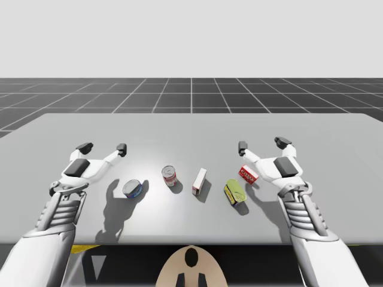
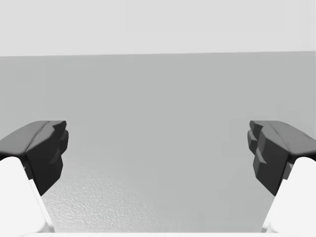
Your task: Grasp the gelatin box and hold it up.
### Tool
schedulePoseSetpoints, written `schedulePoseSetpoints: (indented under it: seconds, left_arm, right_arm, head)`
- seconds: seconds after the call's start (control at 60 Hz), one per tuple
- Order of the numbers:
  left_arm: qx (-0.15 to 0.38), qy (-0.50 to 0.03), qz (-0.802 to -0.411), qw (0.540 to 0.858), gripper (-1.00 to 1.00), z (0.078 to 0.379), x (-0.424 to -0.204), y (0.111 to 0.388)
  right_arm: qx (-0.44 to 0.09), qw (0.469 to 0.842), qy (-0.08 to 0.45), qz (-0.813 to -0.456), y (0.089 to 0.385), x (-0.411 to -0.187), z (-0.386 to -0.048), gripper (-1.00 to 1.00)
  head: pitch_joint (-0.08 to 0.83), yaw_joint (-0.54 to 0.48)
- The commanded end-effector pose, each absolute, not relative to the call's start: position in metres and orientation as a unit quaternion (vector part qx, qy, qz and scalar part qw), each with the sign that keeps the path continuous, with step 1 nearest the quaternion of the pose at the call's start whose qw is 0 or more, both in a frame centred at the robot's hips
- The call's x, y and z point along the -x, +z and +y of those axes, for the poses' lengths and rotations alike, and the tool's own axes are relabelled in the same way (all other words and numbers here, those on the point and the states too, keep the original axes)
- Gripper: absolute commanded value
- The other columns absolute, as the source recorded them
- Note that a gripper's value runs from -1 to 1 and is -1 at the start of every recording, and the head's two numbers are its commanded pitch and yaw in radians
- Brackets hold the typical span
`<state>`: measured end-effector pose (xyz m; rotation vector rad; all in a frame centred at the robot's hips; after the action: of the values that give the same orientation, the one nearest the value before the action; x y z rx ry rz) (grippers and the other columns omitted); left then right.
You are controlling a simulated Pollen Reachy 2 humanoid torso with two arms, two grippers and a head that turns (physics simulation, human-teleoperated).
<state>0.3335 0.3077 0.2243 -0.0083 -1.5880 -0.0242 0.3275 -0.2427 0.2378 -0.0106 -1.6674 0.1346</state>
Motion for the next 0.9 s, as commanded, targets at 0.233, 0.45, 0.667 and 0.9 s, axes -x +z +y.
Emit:
schedulePoseSetpoints:
  seconds: [0.233,0.45,0.667,0.9]
  left_arm:
    - [-0.003,-0.012,-0.714,0.700,-1.00,0.3079,-0.3344,0.2237]
    - [-0.008,-0.012,-0.716,0.698,-1.00,0.3083,-0.3343,0.2238]
    - [-0.012,-0.015,-0.719,0.695,-1.00,0.3093,-0.3347,0.2249]
    - [-0.014,-0.018,-0.720,0.693,-1.00,0.3078,-0.3348,0.2249]
  right_arm:
    - [0.007,0.670,0.064,-0.740,0.2376,-0.3274,-0.2407,-1.00]
    - [0.010,0.671,0.062,-0.738,0.2370,-0.3290,-0.2424,-1.00]
    - [0.012,0.670,0.060,-0.740,0.2377,-0.3307,-0.2433,-1.00]
    - [0.012,0.670,0.061,-0.740,0.2376,-0.3310,-0.2441,-1.00]
  head:
    - [0.114,0.02]
    - [0.342,0.00]
    - [0.518,-0.11]
    - [0.629,-0.31]
